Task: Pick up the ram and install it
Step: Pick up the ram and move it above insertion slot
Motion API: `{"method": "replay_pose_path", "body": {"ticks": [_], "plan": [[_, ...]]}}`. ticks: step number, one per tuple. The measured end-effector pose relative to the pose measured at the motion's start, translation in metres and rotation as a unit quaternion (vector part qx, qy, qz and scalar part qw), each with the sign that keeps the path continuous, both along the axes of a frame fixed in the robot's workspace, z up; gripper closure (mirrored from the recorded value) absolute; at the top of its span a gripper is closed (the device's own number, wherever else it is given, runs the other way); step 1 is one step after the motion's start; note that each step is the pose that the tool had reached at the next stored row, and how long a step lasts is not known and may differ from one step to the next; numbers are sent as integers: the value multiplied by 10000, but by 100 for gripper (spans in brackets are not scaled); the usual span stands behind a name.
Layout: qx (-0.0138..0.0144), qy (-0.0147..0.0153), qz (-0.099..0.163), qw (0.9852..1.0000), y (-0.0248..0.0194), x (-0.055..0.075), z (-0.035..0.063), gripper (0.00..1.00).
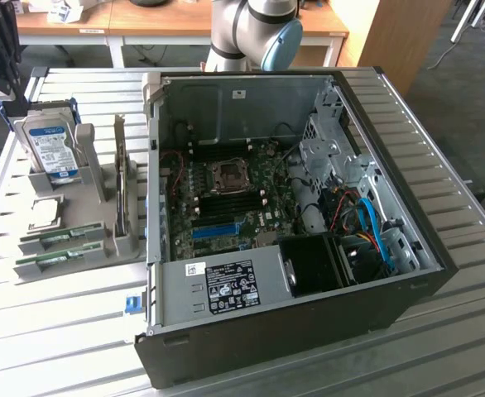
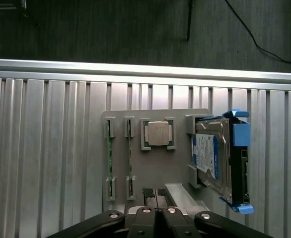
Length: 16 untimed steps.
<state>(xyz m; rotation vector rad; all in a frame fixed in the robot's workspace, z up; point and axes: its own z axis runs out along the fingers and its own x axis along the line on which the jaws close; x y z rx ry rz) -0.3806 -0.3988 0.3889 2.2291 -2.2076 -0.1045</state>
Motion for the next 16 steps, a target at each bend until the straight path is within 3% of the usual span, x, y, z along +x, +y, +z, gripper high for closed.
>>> {"method": "replay_pose_path", "body": {"ticks": [8, 16], "plan": [[1, -1, 0, 10000, 0, 1, -6, 89], [2, 1, 0, 10000, 0, 0, -81, 89]]}}
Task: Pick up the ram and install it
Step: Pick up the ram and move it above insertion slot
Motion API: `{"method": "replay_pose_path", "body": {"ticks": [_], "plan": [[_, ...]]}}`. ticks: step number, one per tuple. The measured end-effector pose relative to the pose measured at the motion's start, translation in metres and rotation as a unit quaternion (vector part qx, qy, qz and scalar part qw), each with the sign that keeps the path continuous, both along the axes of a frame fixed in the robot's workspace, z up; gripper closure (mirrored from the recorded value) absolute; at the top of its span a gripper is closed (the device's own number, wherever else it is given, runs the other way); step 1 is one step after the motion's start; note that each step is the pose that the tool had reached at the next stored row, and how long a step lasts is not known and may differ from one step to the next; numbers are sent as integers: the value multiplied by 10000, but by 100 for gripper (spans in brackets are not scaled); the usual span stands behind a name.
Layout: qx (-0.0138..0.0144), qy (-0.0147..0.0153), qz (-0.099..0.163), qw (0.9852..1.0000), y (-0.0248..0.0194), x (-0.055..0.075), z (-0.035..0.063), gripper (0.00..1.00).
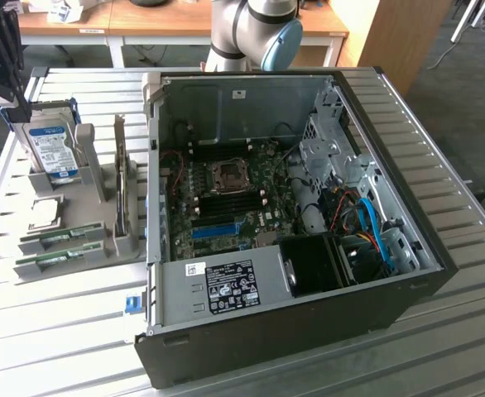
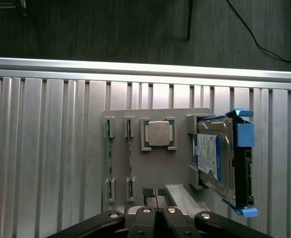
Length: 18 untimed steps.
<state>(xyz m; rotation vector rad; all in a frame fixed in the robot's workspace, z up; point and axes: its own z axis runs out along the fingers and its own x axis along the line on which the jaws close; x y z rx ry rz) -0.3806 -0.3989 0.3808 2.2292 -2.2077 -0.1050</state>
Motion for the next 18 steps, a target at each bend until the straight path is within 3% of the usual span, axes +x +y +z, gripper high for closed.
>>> {"method": "replay_pose_path", "body": {"ticks": [11, 14, 15, 18], "plan": [[1, -1, 0, 10000, 0, 0, -1, 89], [1, -1, 0, 10000, -1, 0, -2, 84], [0, -1, 0, 10000, -1, 0, -1, 76], [0, -1, 0, 10000, -1, 0, -1, 76]]}}
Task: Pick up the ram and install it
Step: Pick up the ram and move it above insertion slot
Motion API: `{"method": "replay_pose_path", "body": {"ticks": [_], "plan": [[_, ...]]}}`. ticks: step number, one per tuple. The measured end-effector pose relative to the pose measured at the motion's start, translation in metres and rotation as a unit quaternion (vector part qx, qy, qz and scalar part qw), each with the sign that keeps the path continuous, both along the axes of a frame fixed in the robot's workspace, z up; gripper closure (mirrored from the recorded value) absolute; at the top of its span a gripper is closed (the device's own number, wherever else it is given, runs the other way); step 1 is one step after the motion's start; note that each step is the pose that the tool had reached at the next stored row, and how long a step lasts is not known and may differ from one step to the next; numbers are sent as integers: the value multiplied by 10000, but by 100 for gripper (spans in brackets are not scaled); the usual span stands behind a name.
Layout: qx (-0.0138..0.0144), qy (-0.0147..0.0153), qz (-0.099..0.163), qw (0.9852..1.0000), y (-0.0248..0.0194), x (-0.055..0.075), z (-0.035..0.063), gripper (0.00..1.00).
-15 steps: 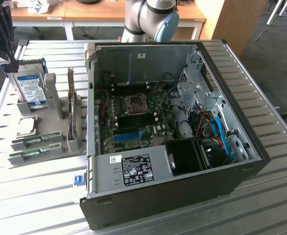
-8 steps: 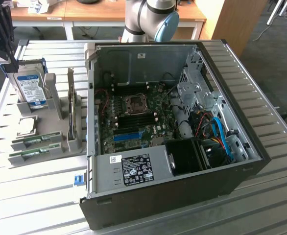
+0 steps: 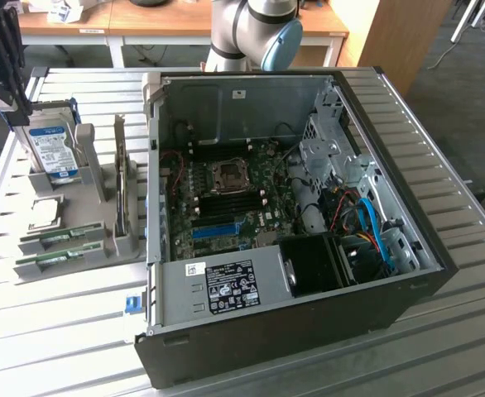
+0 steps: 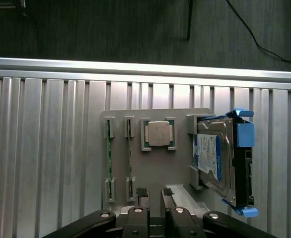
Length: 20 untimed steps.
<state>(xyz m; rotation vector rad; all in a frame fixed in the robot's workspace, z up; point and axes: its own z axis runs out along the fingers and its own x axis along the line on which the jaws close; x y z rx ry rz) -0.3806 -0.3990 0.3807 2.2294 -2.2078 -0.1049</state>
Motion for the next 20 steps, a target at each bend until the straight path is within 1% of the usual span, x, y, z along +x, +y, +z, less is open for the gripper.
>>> {"method": "replay_pose_path", "body": {"ticks": [7, 8, 12, 17, 20], "plan": [[0, 0, 0, 10000, 0, 0, 0, 75], [0, 0, 0, 10000, 0, 0, 0, 69], [0, 0, 0, 10000, 0, 0, 0, 69], [0, 0, 0, 10000, -33, 0, -1, 69], [0, 0, 0, 10000, -62, 0, -1, 69]]}}
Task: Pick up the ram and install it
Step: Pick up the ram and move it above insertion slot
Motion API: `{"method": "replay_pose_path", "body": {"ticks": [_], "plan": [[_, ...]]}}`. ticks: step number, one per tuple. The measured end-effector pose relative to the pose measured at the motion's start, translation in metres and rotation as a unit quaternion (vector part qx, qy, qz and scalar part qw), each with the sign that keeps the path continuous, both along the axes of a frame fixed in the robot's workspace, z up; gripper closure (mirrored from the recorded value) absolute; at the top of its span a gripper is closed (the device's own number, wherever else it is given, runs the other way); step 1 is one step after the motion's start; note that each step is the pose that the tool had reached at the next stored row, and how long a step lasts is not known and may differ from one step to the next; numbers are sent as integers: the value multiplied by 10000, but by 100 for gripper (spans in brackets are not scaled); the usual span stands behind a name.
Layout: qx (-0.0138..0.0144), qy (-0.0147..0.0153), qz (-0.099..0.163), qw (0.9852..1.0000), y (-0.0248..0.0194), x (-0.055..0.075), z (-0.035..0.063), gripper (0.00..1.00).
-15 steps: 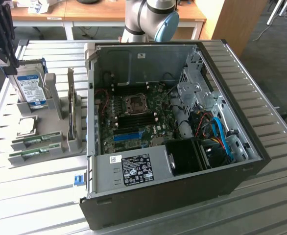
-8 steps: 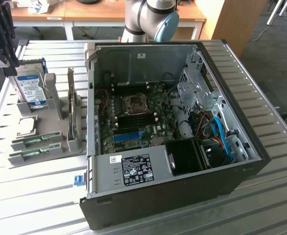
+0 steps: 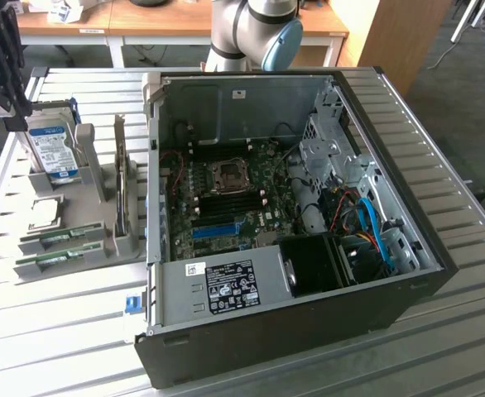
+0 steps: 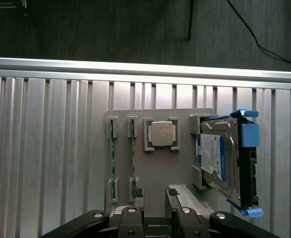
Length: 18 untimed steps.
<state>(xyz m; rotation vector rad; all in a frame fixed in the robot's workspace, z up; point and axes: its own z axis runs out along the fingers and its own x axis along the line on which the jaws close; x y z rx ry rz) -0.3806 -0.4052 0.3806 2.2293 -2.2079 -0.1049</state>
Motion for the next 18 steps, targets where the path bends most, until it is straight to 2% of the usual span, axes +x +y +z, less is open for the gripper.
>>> {"method": "replay_pose_path", "body": {"ticks": [13, 16, 18], "plan": [[3, 0, 0, 10000, -151, 2, 0, 69], [20, 1, 0, 10000, -161, 2, 1, 69], [20, 1, 0, 10000, -161, 2, 1, 69]]}}
